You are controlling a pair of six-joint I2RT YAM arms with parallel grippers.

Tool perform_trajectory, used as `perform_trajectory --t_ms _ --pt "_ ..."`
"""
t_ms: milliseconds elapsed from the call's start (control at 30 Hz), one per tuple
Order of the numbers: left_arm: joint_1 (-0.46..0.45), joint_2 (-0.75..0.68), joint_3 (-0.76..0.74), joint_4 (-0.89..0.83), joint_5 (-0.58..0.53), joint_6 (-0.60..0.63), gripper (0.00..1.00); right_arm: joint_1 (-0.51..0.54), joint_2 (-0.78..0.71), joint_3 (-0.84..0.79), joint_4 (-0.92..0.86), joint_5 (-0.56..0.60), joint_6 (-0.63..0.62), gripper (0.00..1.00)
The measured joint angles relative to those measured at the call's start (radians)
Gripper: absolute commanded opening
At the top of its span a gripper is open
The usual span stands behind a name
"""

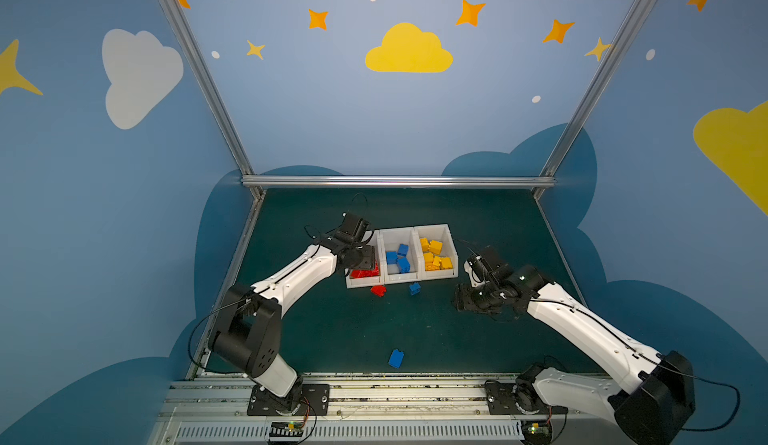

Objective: Sort the legos into containers by color
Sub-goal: 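Carry the red brick with the left gripper into the red compartment and release, then retract the left arm while the right gripper grasps the blue brick near the front edge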

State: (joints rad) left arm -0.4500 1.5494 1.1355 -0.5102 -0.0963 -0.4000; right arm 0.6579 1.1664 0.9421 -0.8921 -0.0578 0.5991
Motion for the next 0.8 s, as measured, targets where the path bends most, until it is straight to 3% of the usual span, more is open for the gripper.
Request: perform_trajectory --t_ms 267,567,800 --pt "0.005 -0.21 -0.165 0.039 0.064 -0.032 0.78 0.187 0.066 0.001 -0.003 0.032 -0.005 0.67" --pt "0.006 -0.444 -0.361 0.084 0.077 -0.095 0.85 0.451 0.314 0.096 -0.006 0.067 -0.034 0.68" --pt "0.007 -0.572 -0.464 0.103 0.053 -0.144 0.86 0.557 0.522 0.237 -0.011 0.087 -0.089 0.68"
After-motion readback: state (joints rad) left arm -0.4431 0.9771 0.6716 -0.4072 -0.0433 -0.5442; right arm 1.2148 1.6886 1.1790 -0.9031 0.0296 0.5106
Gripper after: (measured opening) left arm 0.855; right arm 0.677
